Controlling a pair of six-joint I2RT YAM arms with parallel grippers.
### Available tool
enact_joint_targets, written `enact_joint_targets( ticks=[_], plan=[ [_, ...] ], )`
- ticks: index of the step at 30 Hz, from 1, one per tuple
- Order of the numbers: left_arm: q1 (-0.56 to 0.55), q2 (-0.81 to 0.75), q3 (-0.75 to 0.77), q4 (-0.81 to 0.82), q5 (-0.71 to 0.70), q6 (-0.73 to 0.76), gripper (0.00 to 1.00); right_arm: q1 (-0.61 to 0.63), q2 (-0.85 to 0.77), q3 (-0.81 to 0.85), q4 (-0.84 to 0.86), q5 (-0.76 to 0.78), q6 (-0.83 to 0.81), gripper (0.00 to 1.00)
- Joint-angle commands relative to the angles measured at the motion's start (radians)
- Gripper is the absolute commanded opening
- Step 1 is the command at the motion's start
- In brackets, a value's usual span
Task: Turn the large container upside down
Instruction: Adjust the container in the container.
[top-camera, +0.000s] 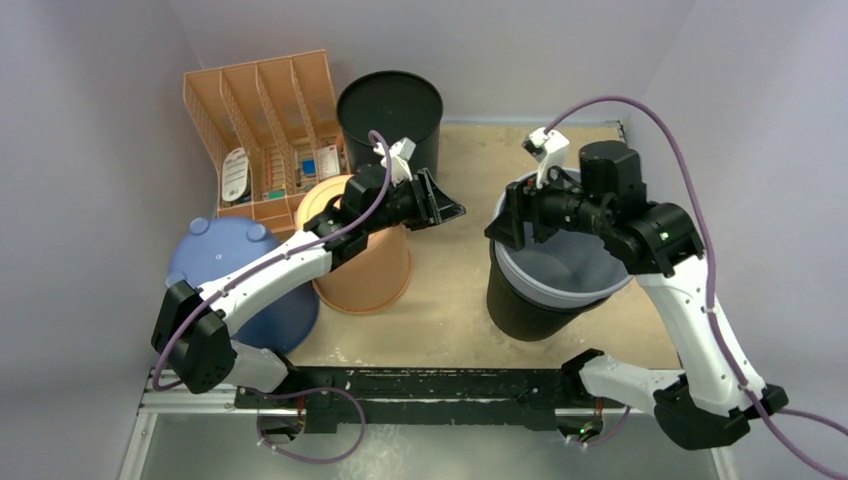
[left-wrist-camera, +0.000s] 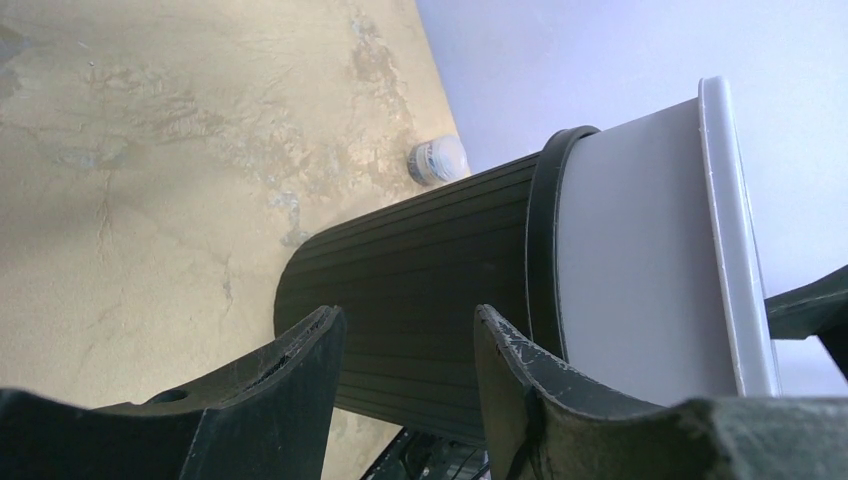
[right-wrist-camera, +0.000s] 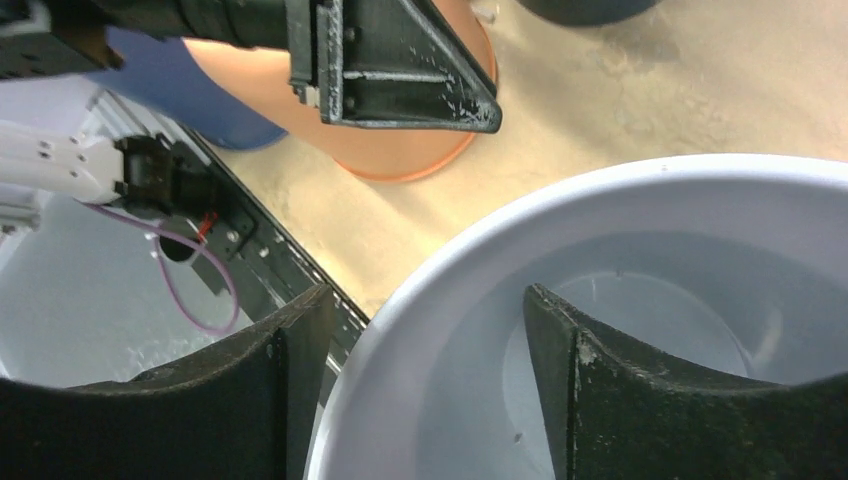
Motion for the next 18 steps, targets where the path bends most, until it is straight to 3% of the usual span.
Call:
enact_joint_targets(
  ticks=[1,6,10,13,18],
  plan=[
    [0.007,-0.005,0.028,0.032,-0.024,0.005,0.50,0.077,0.039,0.028,-0.052,0.177,0.014,0.69],
    [0.006,0.002,0.026,0.037,-0.019,-0.002,0.50,0.115,0.096,0.076,-0.121,0.242,0.024,0.49],
    [0.008,-0.001,0.033,0.022,-0.028,0.005,0.50,0.224,0.176,0.190,-0.218,0.368,0.110,0.33],
    [0.007,0.000,0.033,0.021,-0.027,0.009,0.51,0.281,0.205,0.217,-0.230,0.399,0.163,0.26],
    [0.008,-0.007,0.035,0.010,-0.024,0.023,0.51,0.287,0.235,0.186,-0.226,0.505,0.198,0.00]
  ],
)
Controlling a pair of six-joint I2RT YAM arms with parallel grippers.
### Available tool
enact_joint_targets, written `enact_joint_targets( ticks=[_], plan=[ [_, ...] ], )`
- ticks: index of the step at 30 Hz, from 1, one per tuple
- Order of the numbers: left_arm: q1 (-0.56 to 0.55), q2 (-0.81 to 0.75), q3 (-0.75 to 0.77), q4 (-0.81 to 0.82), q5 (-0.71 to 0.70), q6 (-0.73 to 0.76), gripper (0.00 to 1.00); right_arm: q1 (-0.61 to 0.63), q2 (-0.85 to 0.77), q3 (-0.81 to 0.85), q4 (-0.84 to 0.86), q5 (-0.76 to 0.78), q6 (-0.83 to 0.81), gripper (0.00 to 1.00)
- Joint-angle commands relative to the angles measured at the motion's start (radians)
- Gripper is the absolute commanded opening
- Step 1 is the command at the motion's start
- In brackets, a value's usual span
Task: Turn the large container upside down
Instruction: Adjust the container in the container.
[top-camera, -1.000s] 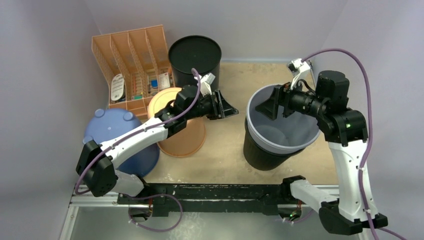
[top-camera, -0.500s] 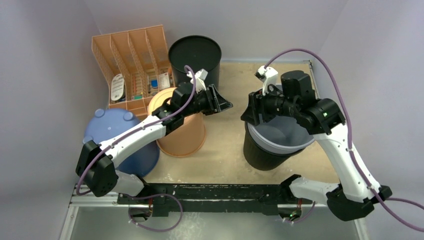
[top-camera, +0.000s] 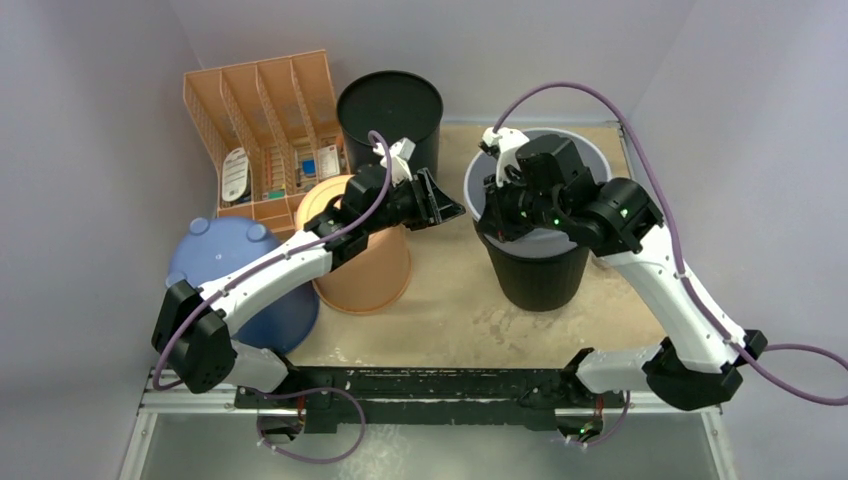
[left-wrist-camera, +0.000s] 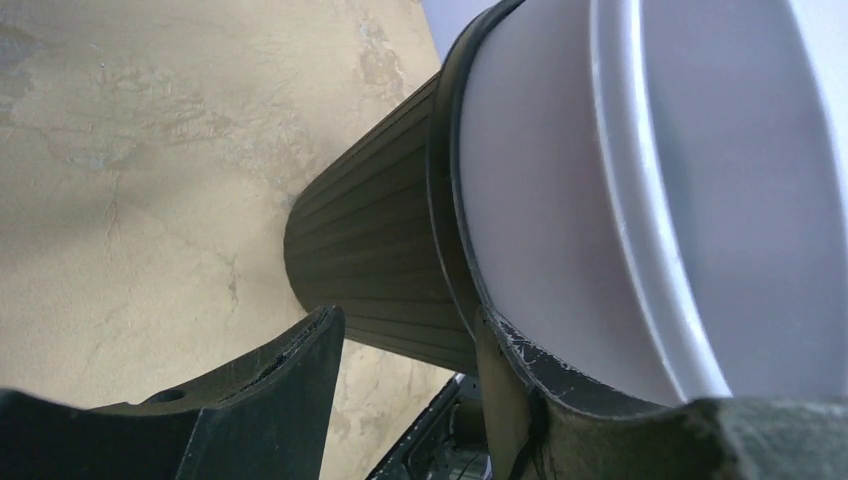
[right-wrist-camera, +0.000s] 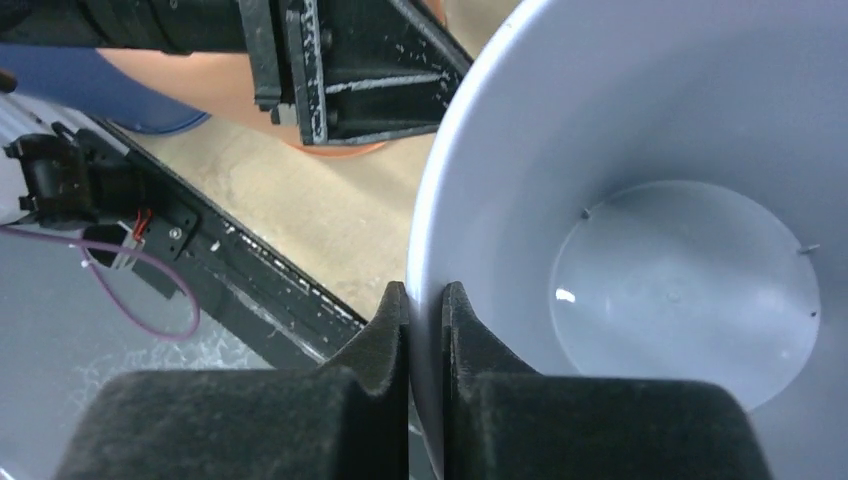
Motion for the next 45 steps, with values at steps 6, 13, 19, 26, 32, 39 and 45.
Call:
enact_joint_targets(
  ticks=[6,13,19,26,32,39,45],
  plan=[
    [0.009,-0.036,0.030,-0.002,-0.015,0.044,0.51,0.002,0.049,0.046,0.019,0.262,0.045,0.00],
    [0.014,-0.065,0.042,-0.008,-0.019,0.054,0.51,0.000,0.037,0.015,0.264,0.528,-0.017,0.00],
    [0.017,-0.073,0.072,0.002,-0.017,0.054,0.52,0.001,0.031,-0.054,0.514,0.737,-0.114,0.00],
    [0.016,-0.045,0.068,0.097,0.005,-0.015,0.52,0.000,0.106,-0.057,0.620,0.769,-0.158,0.00],
    [0.014,-0.009,-0.007,0.269,-0.026,-0.182,0.52,-0.035,0.172,-0.041,0.591,0.676,-0.127,0.00],
    [0.014,0.035,0.015,0.253,-0.084,-0.222,0.52,-0.059,0.278,0.069,0.458,0.568,-0.082,0.11],
    [0.014,0.066,0.005,0.283,-0.089,-0.253,0.55,-0.095,0.296,0.135,0.384,0.460,-0.035,0.38]
  ],
)
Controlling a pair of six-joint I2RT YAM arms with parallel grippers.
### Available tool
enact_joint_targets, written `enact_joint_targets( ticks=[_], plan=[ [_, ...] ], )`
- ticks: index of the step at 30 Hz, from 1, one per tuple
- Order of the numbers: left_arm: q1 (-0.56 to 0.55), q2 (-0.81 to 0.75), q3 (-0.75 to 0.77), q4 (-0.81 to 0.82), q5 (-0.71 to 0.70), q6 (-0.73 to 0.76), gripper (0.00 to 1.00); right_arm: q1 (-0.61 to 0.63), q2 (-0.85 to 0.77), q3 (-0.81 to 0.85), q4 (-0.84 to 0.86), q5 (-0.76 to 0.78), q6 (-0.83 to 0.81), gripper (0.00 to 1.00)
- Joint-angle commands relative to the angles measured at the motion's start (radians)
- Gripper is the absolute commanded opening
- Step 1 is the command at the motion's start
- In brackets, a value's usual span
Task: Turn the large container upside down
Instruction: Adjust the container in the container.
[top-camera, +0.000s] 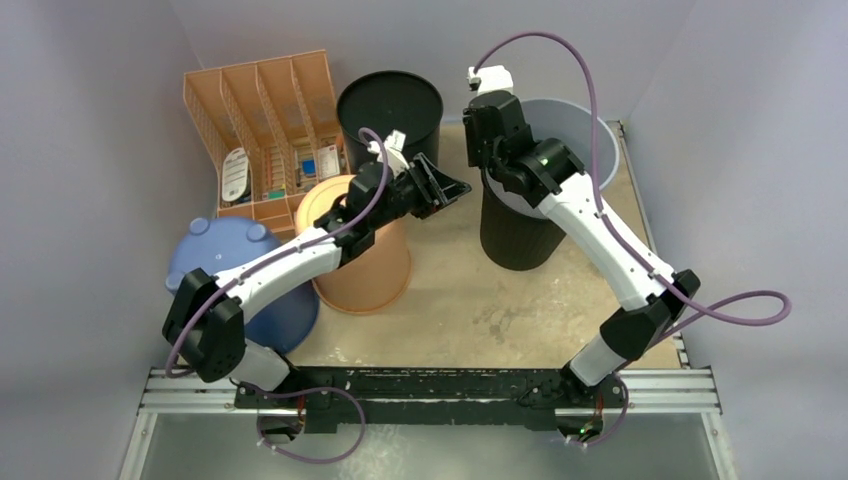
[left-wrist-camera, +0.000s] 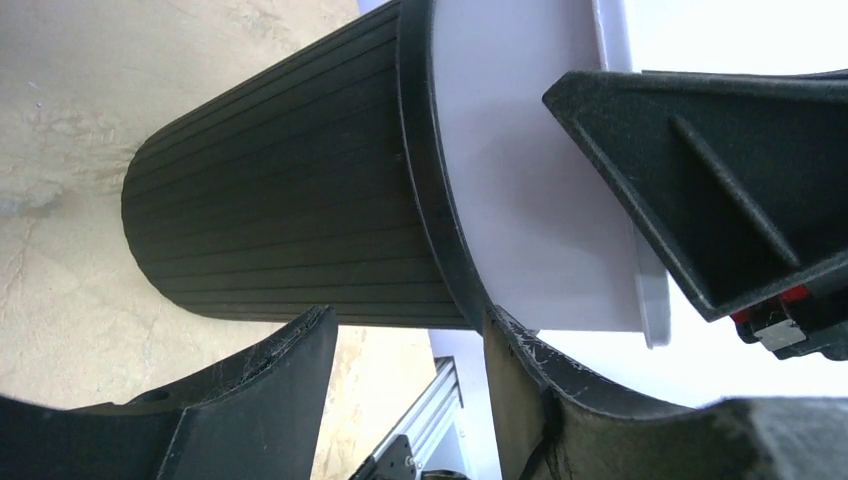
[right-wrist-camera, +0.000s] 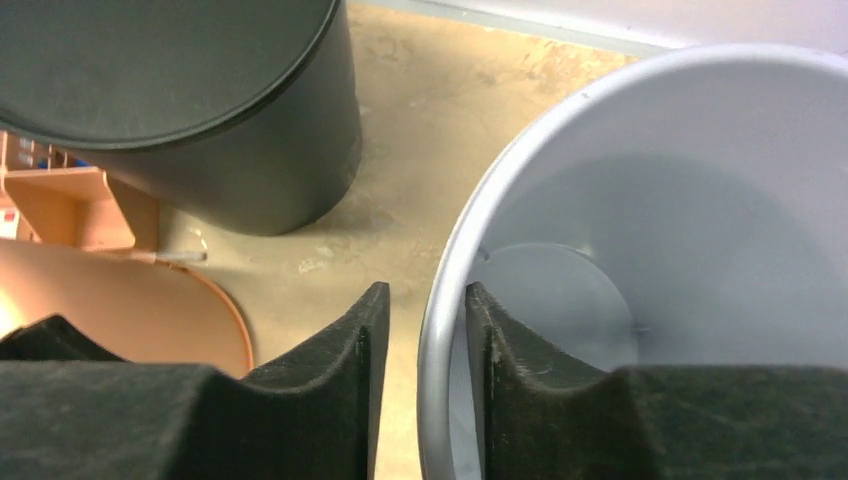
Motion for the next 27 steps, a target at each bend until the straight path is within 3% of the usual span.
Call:
enact_joint_targets(
  ticks=[1,5,8,27],
  plan=[
    [0.003,0.010,0.011,0.098,-0.016,-0.049,0.55,-0.039,-0.014,0.055,-0.050,-0.117,0.041,0.44],
    [0.003,0.026,0.011,0.142,-0.012,-0.072,0.55,-0.070,-0.048,0.078,-0.078,-0.193,0.037,0.60],
    [0.001,0.046,0.024,0.168,-0.001,-0.085,0.55,-0.073,-0.047,0.118,-0.143,-0.214,0.026,0.65],
    [-0.063,0.159,0.103,0.235,0.024,-0.121,0.51,-0.072,-0.102,0.035,-0.205,-0.237,0.006,0.61]
  ],
)
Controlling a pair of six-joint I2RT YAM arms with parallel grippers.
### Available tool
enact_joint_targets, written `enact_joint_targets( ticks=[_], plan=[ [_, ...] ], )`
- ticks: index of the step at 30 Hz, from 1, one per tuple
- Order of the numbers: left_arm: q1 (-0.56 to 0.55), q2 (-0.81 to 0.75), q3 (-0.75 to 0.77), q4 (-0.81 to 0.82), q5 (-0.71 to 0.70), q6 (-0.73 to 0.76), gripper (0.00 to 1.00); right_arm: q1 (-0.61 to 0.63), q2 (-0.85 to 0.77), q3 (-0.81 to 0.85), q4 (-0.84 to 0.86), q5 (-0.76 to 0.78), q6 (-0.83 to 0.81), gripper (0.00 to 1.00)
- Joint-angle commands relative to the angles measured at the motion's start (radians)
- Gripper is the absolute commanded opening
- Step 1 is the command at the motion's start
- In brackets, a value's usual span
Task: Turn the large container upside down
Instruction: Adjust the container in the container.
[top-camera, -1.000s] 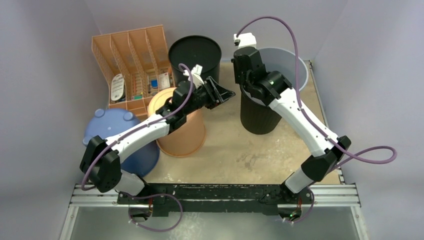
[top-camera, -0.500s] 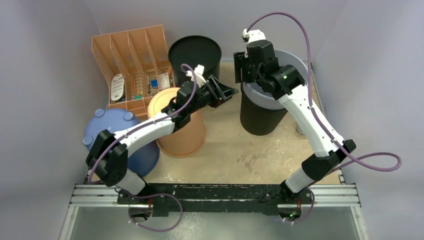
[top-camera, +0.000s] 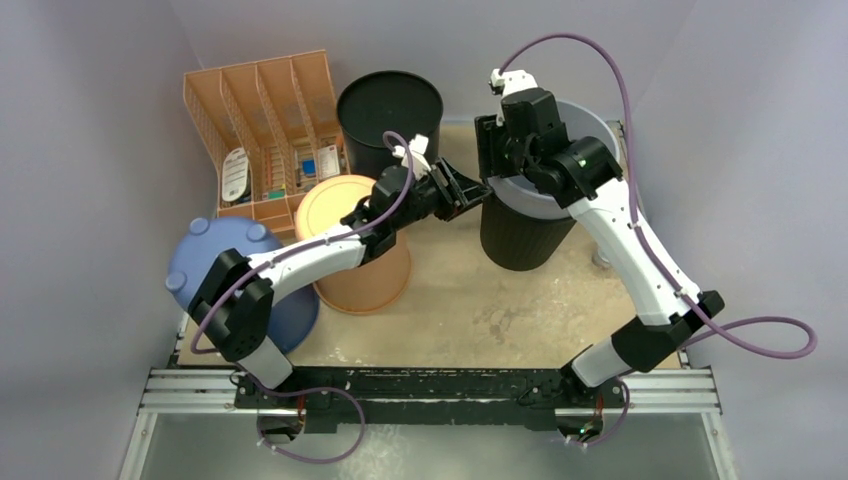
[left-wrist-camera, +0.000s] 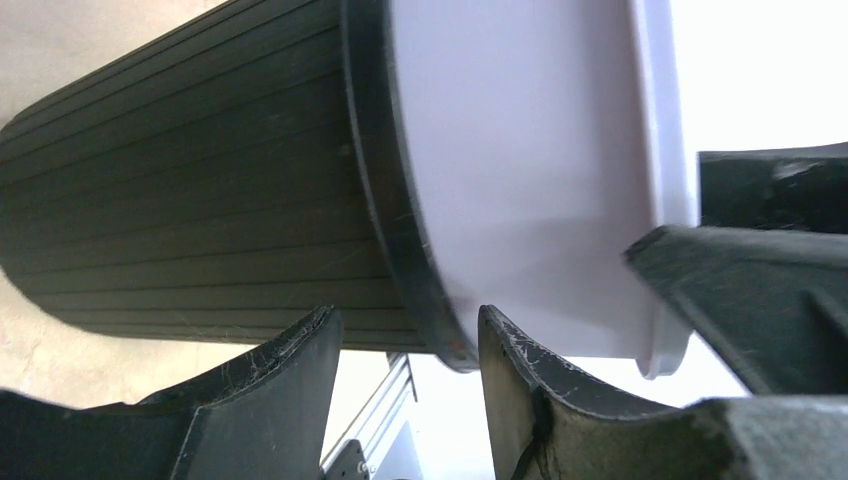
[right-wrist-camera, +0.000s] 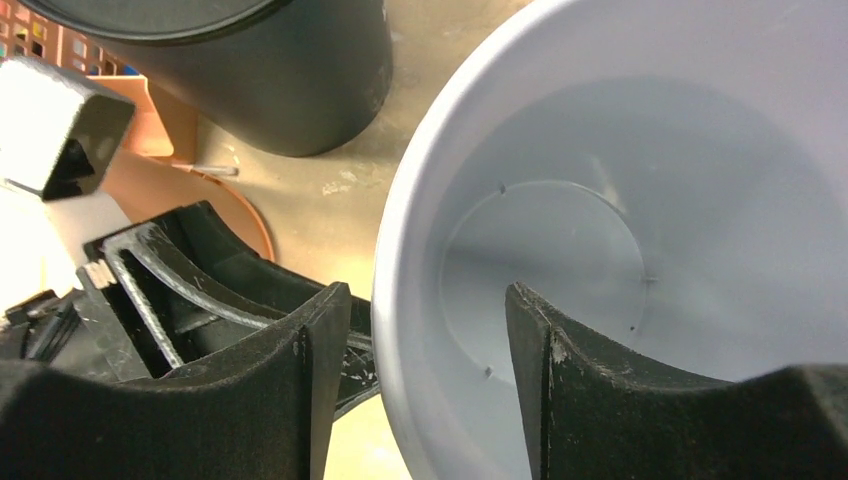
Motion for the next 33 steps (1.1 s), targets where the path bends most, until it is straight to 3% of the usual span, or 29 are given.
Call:
enact_joint_targets(
  ticks=[1,8,12,16,19,22,27,33],
  plan=[
    [-0.005,0.019,0.078,0.075,0.008,-0.015,0.51,0.003,-0.026,-0.019,-0.002,-0.016,-0.014,0.60],
    [-0.005,0.053,0.087,0.103,0.022,-0.041,0.40,0.004,-0.036,-0.042,-0.017,-0.029,-0.019,0.48],
    [-0.004,0.061,0.081,0.107,0.023,-0.061,0.33,0.006,-0.032,-0.035,-0.025,-0.021,-0.025,0.30],
    [-0.005,0.069,0.080,0.115,0.028,-0.094,0.26,0.012,-0.028,-0.015,-0.023,-0.034,-0.038,0.01],
    [-0.005,0.077,0.082,0.130,0.038,-0.142,0.20,0.019,-0.019,0.001,-0.027,-0.041,-0.039,0.00],
    [-0.005,0.089,0.100,0.133,0.050,-0.194,0.00,0.025,-0.010,0.012,-0.027,-0.042,-0.033,0.00],
    [-0.005,0.095,0.143,0.051,0.051,-0.229,0.00,0.026,0.012,0.103,-0.060,-0.014,-0.022,0.00],
    [-0.005,0.090,0.161,-0.068,0.012,-0.221,0.00,0.027,0.085,0.324,-0.118,-0.044,-0.027,0.00]
  ],
)
